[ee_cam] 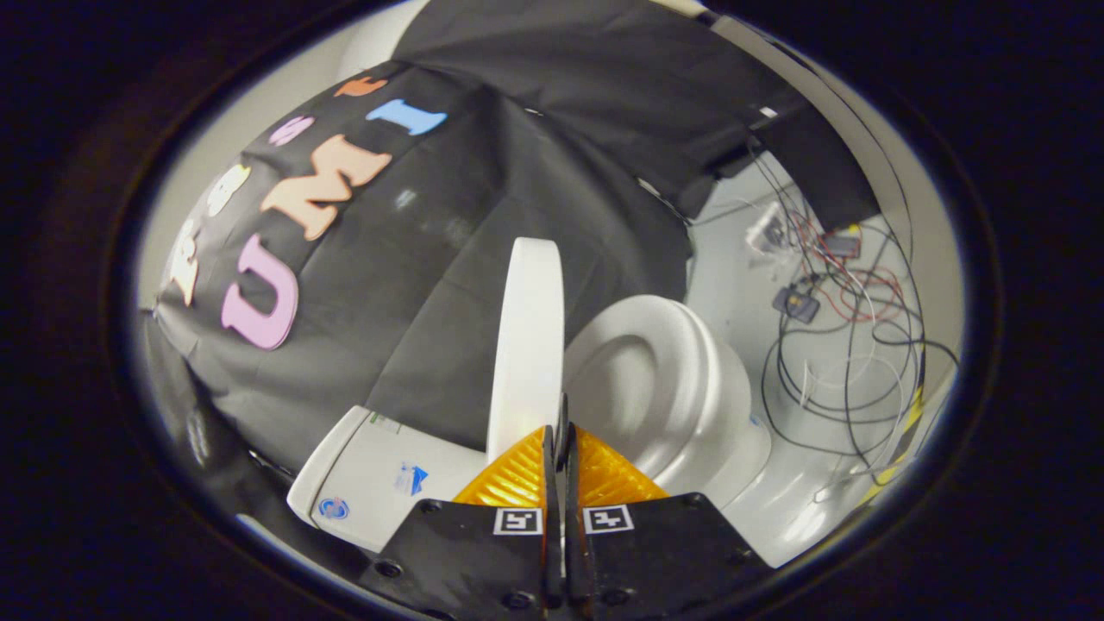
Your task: Open the toilet lid.
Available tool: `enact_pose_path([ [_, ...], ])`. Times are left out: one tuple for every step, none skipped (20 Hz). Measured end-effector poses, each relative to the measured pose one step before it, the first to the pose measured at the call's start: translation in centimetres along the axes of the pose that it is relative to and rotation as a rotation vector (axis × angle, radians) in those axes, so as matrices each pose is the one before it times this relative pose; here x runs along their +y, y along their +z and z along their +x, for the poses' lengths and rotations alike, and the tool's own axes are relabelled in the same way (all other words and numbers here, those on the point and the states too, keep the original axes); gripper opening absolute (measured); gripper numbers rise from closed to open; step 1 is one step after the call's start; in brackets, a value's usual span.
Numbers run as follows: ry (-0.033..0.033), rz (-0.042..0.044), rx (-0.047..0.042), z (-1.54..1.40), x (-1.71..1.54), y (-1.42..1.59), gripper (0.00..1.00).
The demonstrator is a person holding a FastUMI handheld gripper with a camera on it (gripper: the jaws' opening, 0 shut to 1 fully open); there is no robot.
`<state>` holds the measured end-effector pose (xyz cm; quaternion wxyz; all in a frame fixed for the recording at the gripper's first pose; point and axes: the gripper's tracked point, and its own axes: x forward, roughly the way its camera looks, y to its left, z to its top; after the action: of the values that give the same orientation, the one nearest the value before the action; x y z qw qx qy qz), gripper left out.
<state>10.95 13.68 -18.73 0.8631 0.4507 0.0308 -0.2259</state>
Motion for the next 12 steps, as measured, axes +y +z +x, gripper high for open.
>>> enact_pose_path([
  [0.024, -0.03351, -0.01137, -0.317, 1.482, 0.409, 0.03],
  [0.01862, -0.03735, -0.0036, -0.088, 1.421, 0.126, 0.03],
  [0.00995, -0.04209, -0.00179, -0.162, 1.249, 0.115, 0.03],
  [0.0027, -0.04717, 0.00163, -0.134, 1.097, 0.053, 0.03],
  [0.00182, -0.0427, 0.00116, -0.024, 0.822, 0.087, 0.04],
  [0.00742, -0.03678, 0.00417, -0.068, 0.924, 0.181, 0.04],
  [0.0142, -0.0336, 0.0047, -0.186, 0.862, 0.149, 0.04],
  [0.01759, -0.03608, 0.00555, -0.03, 0.883, 0.137, 0.05],
  [0.01683, -0.03433, 0.00766, 0.005, 0.715, -0.005, 0.06],
  [0.01643, -0.03486, 0.00314, 0.085, 0.795, 0.092, 0.06],
  [0.0191, -0.03585, 0.00713, -0.061, 0.731, 0.107, 0.07],
  [0.02164, -0.03875, 0.0028, 0.035, 1.019, 0.208, 0.08],
])
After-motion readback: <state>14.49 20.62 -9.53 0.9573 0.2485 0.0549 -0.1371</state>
